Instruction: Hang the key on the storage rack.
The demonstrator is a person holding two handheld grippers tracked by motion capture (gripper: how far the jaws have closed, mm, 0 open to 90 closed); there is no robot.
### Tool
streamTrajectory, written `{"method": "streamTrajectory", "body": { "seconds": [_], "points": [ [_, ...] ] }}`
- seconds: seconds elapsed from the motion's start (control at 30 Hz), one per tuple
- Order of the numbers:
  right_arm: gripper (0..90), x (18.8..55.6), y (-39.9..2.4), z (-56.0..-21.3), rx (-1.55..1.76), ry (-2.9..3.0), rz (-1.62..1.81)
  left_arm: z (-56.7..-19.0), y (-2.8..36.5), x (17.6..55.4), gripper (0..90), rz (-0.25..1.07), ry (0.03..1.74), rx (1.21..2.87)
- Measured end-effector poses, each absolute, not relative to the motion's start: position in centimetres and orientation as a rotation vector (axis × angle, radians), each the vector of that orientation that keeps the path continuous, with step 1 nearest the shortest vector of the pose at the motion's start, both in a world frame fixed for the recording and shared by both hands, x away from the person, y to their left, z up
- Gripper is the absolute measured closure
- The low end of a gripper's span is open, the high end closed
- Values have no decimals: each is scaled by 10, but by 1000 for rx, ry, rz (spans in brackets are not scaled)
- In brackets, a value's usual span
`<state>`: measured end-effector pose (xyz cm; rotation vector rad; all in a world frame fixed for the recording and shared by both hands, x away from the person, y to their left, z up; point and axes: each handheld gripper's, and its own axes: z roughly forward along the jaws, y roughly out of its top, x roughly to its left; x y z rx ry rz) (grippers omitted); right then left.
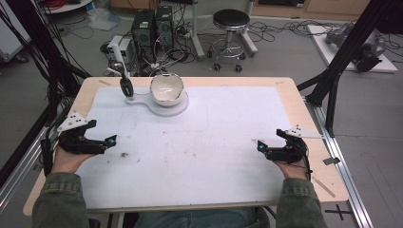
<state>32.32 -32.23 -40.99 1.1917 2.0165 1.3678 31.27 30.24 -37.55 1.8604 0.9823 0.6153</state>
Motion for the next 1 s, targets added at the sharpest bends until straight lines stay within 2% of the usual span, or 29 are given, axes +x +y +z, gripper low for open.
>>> {"method": "streamTrajectory", "body": {
  "seconds": [0.13, 0.47, 1.0],
  "points": [
    [4, 323, -322, -410, 1193, 2021, 1365, -382, 303, 306, 28, 661, 976, 1824],
    [5, 322, -322, -412, 1194, 2027, 1357, -408, 313, 293, 28, 592, 1036, 1835],
    [4, 322, -317, -417, 1189, 2073, 1311, -417, 314, 289, 28, 554, 1064, 1801]
  ]
}}
